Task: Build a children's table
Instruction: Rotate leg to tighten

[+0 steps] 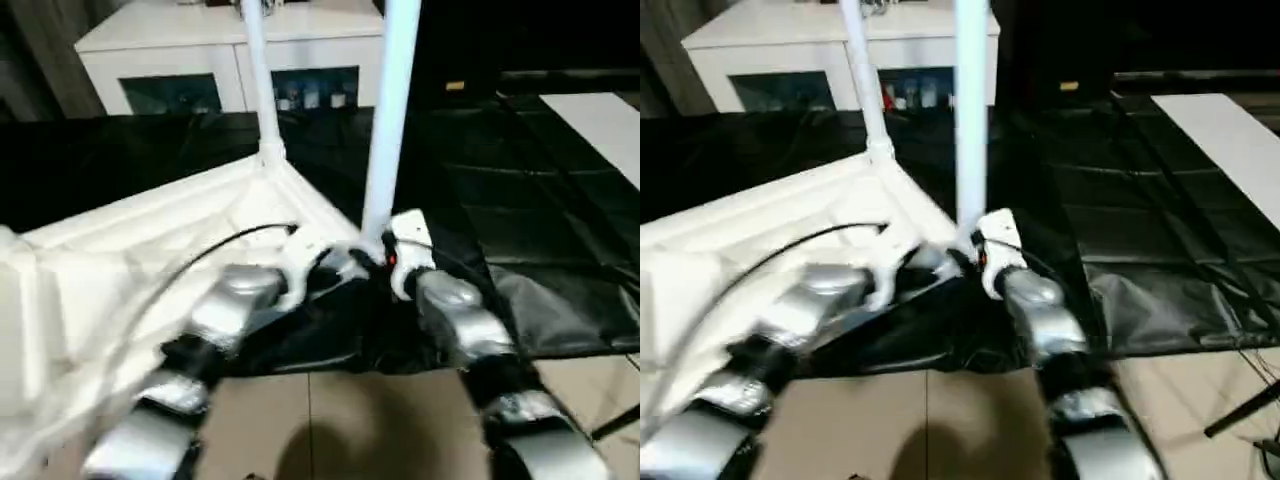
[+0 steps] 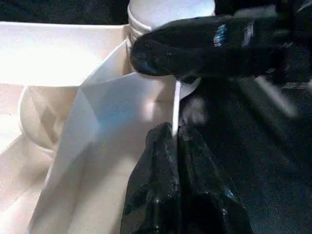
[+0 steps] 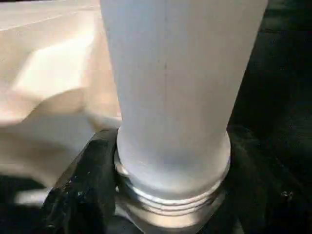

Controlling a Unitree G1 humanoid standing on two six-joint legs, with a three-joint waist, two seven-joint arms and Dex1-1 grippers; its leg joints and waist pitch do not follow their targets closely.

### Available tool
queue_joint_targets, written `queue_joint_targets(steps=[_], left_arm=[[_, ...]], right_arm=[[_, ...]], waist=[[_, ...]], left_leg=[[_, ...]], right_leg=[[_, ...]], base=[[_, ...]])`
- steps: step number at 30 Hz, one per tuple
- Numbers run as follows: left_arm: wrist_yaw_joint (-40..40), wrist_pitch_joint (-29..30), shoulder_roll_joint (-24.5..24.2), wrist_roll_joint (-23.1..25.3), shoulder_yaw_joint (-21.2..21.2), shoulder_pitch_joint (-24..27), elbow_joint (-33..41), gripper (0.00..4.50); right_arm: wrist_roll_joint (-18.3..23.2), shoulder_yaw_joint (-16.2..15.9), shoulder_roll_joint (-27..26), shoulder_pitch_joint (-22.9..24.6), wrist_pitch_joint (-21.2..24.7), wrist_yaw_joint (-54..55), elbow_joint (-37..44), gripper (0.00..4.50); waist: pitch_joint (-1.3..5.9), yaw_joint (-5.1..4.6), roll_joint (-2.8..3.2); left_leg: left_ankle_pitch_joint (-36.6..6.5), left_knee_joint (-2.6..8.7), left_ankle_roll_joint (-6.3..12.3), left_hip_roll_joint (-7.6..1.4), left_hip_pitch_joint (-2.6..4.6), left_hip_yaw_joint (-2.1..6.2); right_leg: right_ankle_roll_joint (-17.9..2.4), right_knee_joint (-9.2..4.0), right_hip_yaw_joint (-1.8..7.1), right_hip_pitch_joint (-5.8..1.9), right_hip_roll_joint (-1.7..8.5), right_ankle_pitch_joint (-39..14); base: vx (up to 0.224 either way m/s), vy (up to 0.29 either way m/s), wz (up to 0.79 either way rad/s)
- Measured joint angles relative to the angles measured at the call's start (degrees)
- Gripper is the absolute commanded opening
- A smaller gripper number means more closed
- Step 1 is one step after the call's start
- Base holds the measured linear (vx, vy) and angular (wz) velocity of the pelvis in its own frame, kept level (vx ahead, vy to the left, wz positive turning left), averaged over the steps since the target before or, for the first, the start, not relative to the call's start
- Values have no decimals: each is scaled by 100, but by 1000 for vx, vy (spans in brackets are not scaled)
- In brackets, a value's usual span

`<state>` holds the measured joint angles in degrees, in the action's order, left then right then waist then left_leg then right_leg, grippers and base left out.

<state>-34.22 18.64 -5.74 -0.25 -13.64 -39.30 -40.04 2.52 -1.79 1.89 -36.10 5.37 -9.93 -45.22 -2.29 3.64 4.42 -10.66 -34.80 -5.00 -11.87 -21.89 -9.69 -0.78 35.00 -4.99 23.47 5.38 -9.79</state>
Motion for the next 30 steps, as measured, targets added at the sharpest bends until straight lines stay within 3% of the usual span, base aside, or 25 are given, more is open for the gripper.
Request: queue_joint_targets(steps=[2, 5, 6, 9, 12, 14, 18, 23, 26, 30], left_arm=[[268, -59, 180, 2, 34, -143, -276, 0], [301, -125, 199, 7, 32, -177, -355, 0], [276, -132, 187, 8, 32, -177, -351, 0], [161, -107, 119, -7, 33, -162, -292, 0], [1, 11, -82, -25, 104, -110, -149, 0], [-202, 90, -209, -89, 127, -29, -8, 0], [-1171, 125, -725, -277, -58, 404, 678, 0], [-2388, -158, -1382, -423, -385, 859, 1359, 0], [-2977, -16, -1669, -535, -525, 1050, 1772, 0], [-3270, 171, -1835, -615, -625, 1090, 2006, 0]], right_arm=[[-83, 118, -204, -177, -145, 596, -326, 269], [-92, 193, -270, -218, -294, 603, -457, 269], [-92, 194, -267, -205, -338, 573, -457, 304], [-105, 179, -219, -182, -380, 374, -425, 341], [-37, 110, -157, -115, -441, -62, -224, 349], [34, 57, -35, -62, -474, -394, -57, 380], [176, -325, 766, 285, -477, -1895, 695, 380], [304, -816, 1609, 661, -477, -3833, 1486, 380], [474, -1081, 1967, 810, -452, -4800, 1853, 380], [575, -1240, 2199, 871, -245, -5357, 1987, 380]], waist=[[11, -26, 43], [18, -39, 40], [17, -38, 40], [13, -36, 34], [2, -117, 18], [2, -150, 18], [2, -123, 13], [-3, 8, -2], [-6, 69, -7], [-10, 77, -12]], left_leg=[[0, -2, 1, 3, 3, 2], [0, 4, 2, 2, 2, 5], [0, 6, 2, 2, -1, 6], [5, 10, 10, 0, -6, 6], [10, 12, 17, -3, -18, 8], [11, 12, 20, -3, -16, 11], [26, 25, 47, -5, -15, 9], [27, 27, 47, -15, -4, 8], [24, 22, 39, -13, -8, -5], [23, 22, 38, -7, -8, -16]], right_leg=[[1, -8, 1, -10, 3, 0], [1, -10, -4, -17, 3, 0], [1, -10, -7, -17, 3, 0], [2, -10, -12, -14, 3, -1], [2, -8, -16, -6, -1, -1], [9, -8, -20, -6, -1, -6], [24, -10, -26, -3, -1, -27], [24, -2, -36, 1, -1, -33], [23, -1, -17, -2, 1, -32], [20, 4, 34, -3, -1, -28]], base=[[0, 0, 0], [0, 0, 0], [0, 0, 0], [0, 0, 0], [0, 0, 0], [0, 0, 0], [0, 0, 0], [0, 0, 0], [0, 0, 0], [0, 0, 0]])
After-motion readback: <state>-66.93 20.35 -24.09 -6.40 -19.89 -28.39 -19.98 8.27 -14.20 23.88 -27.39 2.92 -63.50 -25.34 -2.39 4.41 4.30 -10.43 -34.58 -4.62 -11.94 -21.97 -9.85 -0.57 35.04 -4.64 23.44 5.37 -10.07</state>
